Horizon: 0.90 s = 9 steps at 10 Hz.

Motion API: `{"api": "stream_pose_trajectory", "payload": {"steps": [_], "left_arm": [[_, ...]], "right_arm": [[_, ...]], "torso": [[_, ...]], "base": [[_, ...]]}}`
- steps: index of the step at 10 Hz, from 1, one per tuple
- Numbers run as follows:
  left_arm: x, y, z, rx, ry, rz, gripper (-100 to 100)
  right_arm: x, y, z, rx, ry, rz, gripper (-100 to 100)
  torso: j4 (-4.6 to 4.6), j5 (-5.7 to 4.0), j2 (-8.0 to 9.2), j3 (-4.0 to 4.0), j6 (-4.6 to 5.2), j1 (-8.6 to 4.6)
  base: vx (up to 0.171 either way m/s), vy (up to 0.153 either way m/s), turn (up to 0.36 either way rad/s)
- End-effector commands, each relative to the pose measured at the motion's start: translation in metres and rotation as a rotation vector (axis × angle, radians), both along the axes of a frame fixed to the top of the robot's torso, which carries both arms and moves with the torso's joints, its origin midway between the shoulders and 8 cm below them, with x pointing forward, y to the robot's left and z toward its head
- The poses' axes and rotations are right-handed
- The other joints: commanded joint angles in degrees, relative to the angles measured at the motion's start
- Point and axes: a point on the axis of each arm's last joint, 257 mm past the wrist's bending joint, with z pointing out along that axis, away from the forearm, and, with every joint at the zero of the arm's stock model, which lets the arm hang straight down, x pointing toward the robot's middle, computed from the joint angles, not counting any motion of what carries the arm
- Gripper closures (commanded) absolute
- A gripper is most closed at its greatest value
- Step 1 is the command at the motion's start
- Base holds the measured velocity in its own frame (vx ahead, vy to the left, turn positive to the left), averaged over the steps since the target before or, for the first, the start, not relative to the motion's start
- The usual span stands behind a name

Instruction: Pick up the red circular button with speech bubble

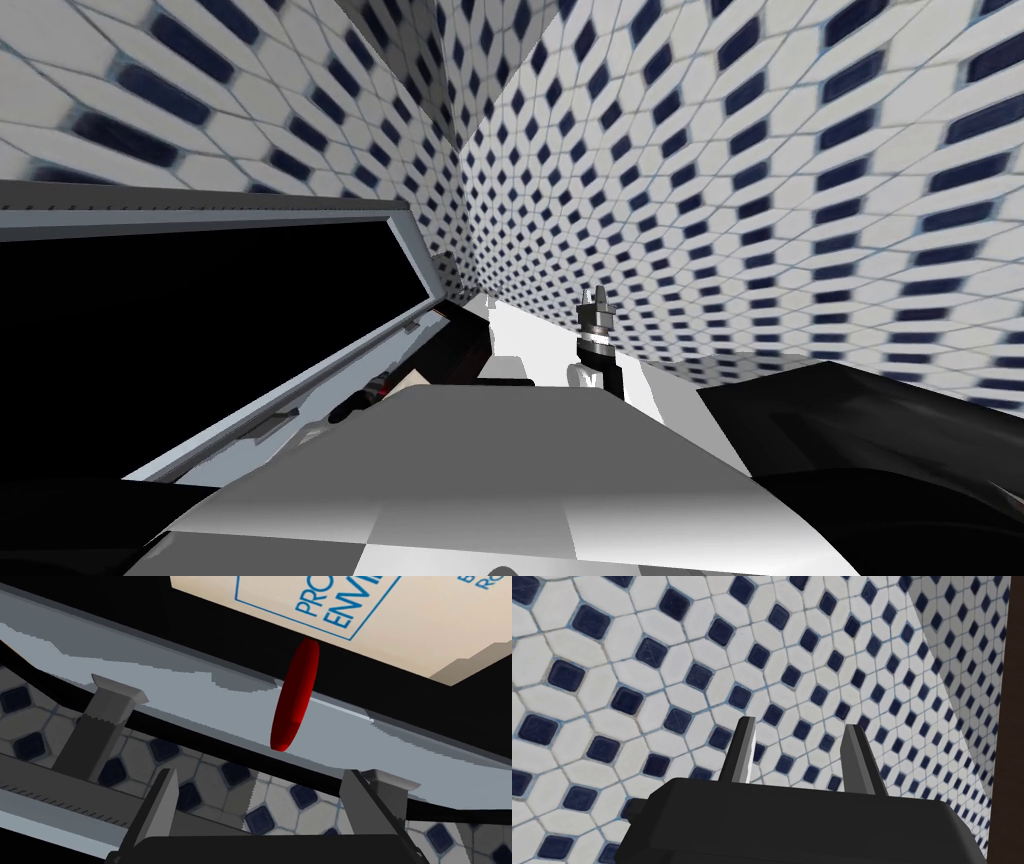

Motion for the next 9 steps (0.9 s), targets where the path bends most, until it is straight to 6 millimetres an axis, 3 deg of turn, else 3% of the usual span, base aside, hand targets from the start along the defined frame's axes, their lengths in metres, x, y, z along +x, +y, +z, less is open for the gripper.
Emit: {"api": "stream_pose_trajectory", "payload": {"steps": [1, 7, 9], "left_arm": [[-0.011, 0.004, -0.010, 0.009, 0.072, 0.002, -100], [-0.051, 0.019, -0.030, 0.036, 0.286, 0.006, -100], [-0.051, 0.020, -0.030, 0.037, 0.284, 0.006, -100]], "right_arm": [[0.000, 0.000, 0.000, 0.000, 0.000, 0.000, 0], [0.000, 0.000, 0.000, 0.000, 0.000, 0.000, 0], [0.000, 0.000, 0.000, 0.000, 0.000, 0.000, 0]], "torso": [[0.00, 0.00, 0.00, 0.00, 0.00, 0.00], [0.00, 0.00, 0.00, 0.00, -0.01, -0.01], [0.00, -0.01, 0.00, 0.00, -0.01, -0.03]], "base": [[0.007, 0.027, -0.153], [0.004, 0.026, -0.108], [0.002, 0.012, -0.046]]}}
